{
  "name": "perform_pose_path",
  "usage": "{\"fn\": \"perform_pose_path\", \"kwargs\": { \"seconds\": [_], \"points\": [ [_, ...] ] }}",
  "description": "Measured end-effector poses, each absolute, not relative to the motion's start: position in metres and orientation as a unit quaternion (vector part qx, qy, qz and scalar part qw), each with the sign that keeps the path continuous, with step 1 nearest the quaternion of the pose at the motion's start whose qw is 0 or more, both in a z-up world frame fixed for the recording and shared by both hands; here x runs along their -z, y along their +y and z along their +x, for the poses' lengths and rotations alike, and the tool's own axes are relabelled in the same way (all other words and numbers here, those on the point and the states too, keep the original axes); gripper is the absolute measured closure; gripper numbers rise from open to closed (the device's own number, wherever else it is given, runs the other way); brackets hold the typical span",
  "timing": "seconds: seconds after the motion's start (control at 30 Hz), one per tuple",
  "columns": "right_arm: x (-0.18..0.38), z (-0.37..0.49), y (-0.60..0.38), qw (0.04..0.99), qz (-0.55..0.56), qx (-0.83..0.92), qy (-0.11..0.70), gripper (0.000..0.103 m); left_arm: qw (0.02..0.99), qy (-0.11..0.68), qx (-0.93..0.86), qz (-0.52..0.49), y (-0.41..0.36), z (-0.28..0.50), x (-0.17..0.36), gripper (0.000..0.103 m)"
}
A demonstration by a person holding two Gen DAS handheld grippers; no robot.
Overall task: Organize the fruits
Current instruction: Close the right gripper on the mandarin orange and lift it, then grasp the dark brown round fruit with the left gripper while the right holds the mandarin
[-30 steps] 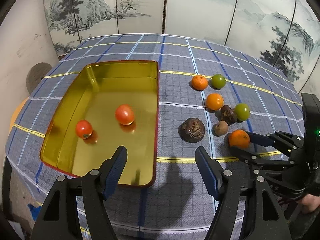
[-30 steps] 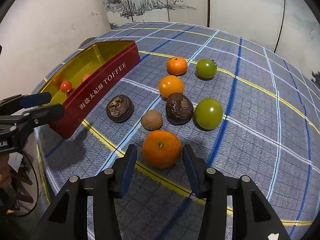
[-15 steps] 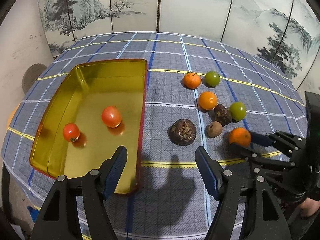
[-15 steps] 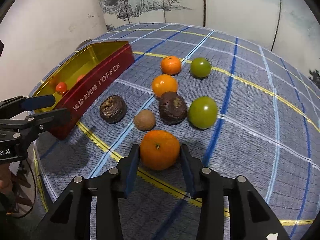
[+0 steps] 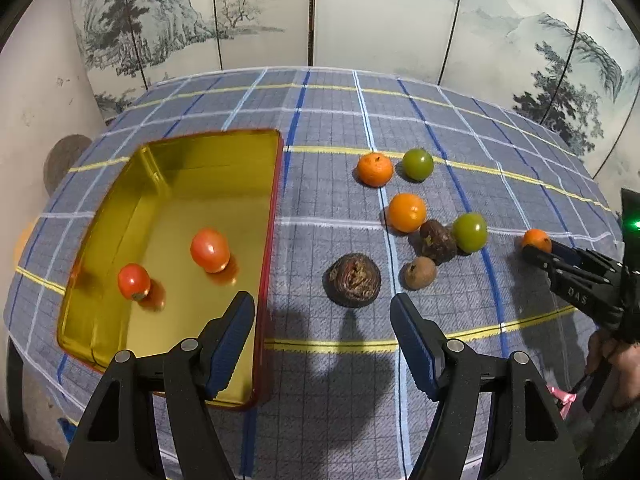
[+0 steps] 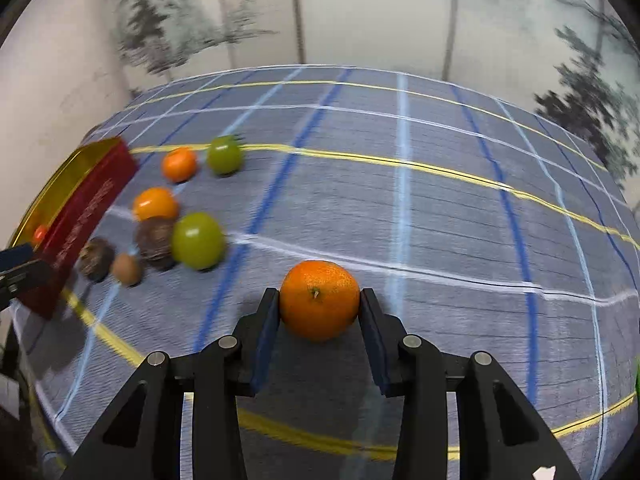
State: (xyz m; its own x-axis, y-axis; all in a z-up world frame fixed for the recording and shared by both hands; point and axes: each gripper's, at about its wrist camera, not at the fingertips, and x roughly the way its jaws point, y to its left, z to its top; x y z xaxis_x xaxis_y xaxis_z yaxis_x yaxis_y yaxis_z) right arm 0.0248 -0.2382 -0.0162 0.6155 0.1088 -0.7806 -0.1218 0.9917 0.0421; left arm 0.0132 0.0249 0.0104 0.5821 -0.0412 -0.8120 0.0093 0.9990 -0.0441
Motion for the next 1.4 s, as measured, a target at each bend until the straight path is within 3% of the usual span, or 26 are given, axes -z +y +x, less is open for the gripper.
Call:
{"fn": "perform_pose_path", "kwargs": {
  "seconds": [0.57, 0.77, 1.4],
  "points": [
    [0.024, 0.038, -0.265, 0.908, 0.017, -0.04, 0.418, 0.065, 0.876, 0.48, 0.042, -0.005, -0.002, 0.038, 0.007, 0.043],
    [0.027, 0.037, -0.266, 0.908, 0.02, -0.04, 0.416, 0.065, 0.865, 0.499, 0.04, -0.024, 0.003, 0.051, 0.024, 0.054],
    [0.027, 0.036, -0.267, 0.908, 0.026, -0.043, 0.416, 0.064, 0.87, 0.491, 0.03, -0.006, -0.005, 0.059, 0.026, 0.062]
  ]
}}
